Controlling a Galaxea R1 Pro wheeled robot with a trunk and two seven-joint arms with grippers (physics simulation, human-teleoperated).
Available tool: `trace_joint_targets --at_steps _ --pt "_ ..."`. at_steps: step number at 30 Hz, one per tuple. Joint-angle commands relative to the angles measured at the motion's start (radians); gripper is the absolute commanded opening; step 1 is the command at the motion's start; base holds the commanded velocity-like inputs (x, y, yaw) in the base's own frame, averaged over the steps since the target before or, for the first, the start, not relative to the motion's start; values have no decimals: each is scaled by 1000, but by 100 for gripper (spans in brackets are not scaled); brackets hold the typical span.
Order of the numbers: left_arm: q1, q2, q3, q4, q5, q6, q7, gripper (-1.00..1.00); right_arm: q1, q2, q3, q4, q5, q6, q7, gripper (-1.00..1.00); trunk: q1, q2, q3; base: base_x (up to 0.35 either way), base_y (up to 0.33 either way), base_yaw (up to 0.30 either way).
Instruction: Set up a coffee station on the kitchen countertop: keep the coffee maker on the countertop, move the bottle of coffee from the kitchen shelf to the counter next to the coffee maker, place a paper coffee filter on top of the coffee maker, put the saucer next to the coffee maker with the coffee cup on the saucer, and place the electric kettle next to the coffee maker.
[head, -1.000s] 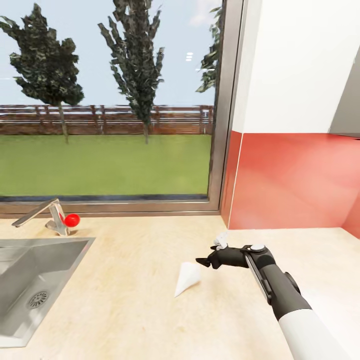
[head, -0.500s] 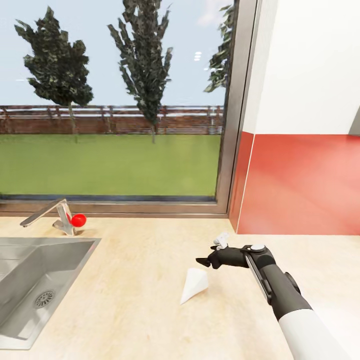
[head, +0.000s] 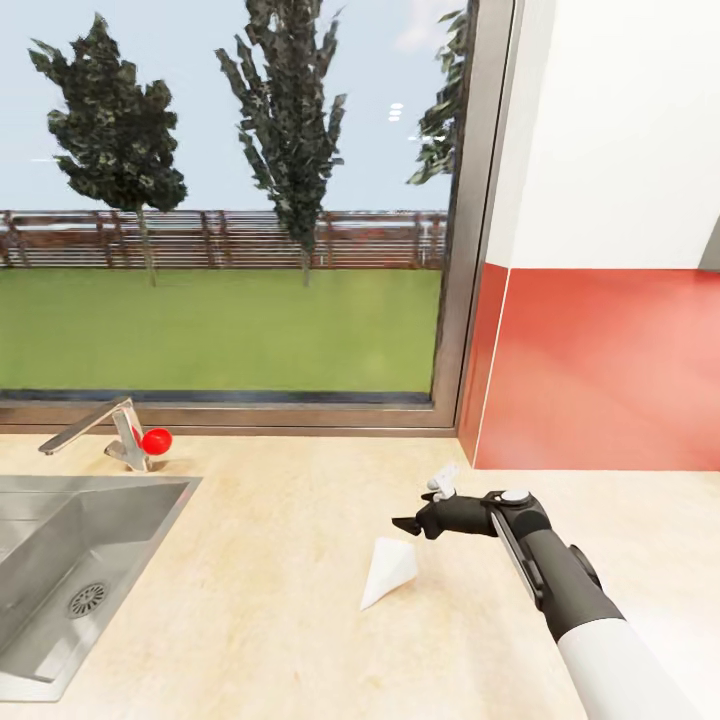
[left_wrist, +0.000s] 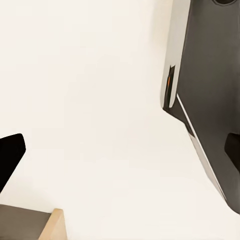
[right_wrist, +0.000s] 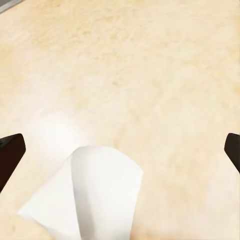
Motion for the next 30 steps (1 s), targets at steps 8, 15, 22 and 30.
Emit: trace_joint_targets --at_steps 8,15,22,30 --pt "1 1 0 2 4 -6 1 100 0 1 2 111 7 -2 8 100 0 -1 0 1 0 0" --pt "1 0 0 2 4 -6 1 100 0 3 3 138 5 -3 8 100 0 -1 0 0 0 0" --pt "1 0 0 2 4 -6 1 100 0 5 3 140 5 -4 9 100 0 -1 0 0 0 0" --pt "1 0 0 2 4 -6 1 100 0 11 8 171 5 -13 13 100 0 -1 0 0 0 0"
